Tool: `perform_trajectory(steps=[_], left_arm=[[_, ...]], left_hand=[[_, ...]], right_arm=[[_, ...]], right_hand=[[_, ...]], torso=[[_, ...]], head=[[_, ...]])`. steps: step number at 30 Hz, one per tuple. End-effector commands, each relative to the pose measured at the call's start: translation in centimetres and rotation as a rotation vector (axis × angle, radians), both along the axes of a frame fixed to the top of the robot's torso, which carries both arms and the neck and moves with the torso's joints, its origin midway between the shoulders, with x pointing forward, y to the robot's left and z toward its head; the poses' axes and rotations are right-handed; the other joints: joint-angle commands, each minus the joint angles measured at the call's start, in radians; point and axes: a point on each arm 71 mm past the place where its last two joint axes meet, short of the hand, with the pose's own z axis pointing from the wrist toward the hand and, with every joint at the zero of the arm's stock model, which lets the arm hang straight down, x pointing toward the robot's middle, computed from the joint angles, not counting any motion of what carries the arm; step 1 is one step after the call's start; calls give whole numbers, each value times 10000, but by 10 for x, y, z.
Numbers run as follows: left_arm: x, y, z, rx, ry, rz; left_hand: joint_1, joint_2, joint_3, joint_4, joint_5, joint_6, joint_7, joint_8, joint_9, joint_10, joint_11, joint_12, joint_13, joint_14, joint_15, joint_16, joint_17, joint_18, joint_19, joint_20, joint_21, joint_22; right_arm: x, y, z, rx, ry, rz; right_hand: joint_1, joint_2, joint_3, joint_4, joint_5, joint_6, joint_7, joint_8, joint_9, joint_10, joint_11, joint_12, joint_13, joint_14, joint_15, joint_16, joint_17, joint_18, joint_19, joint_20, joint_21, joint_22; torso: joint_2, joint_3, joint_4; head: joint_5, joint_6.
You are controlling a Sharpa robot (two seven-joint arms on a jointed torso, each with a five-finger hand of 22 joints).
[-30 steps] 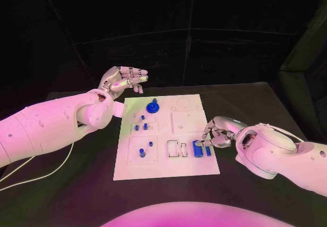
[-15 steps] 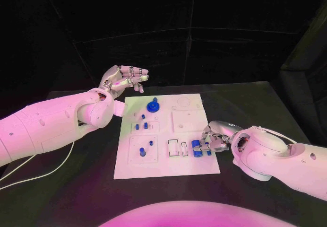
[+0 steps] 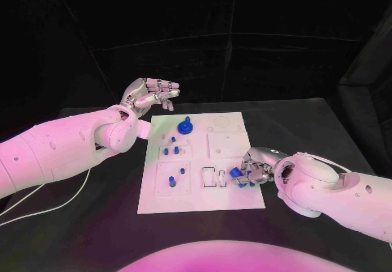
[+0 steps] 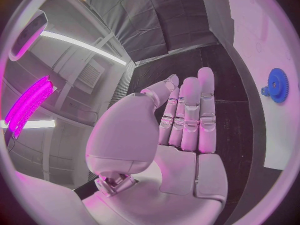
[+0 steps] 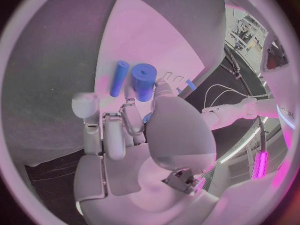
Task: Assemble the parts on the task board
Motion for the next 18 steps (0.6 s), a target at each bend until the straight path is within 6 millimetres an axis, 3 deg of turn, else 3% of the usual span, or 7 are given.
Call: perform_trajectory(steps=[1, 9, 18], left_arm=[[0, 0, 2, -87, -58, -100], [0, 0, 2, -84, -51, -98], [0, 0, 2, -88, -50, -111]], left_hand=[[-61, 70, -50, 24, 46, 3, -68, 46, 11, -48, 3, 30, -13, -100, 1, 14, -13, 137, -81, 18, -67, 8], [-61, 70, -50, 24, 46, 3, -68, 46, 11, -48, 3, 30, -13, -100, 1, 14, -13, 137, -81, 18, -67, 8], [-61, 70, -50, 24, 46, 3, -68, 46, 11, -48, 3, 30, -13, -100, 1, 14, -13, 137, -81, 18, -67, 8]], right_arm=[[-2, 1, -5, -208, 85, 17], [-4, 4, 2, 783, -466, -106], [-14, 11, 19, 2423, -1101, -323]], right_hand=[[161, 212, 60, -64, 237, -29, -19, 129, 22, 72, -41, 96, 86, 790, -58, 63, 1217, -194, 78, -27, 88, 51], [389, 576, 73, -69, 737, 215, -127, 431, 169, 217, -133, 255, 374, 834, -126, 154, 1450, -211, 142, -81, 170, 195], [525, 763, 38, -61, 1173, 341, -205, 523, 246, 346, -207, 365, 589, 875, -190, 239, 1673, -242, 240, -143, 273, 383]], torso=[[-7, -2, -9], [-14, 7, -11], [-11, -5, 12]], head=[[8, -8], [31, -5], [47, 14]])
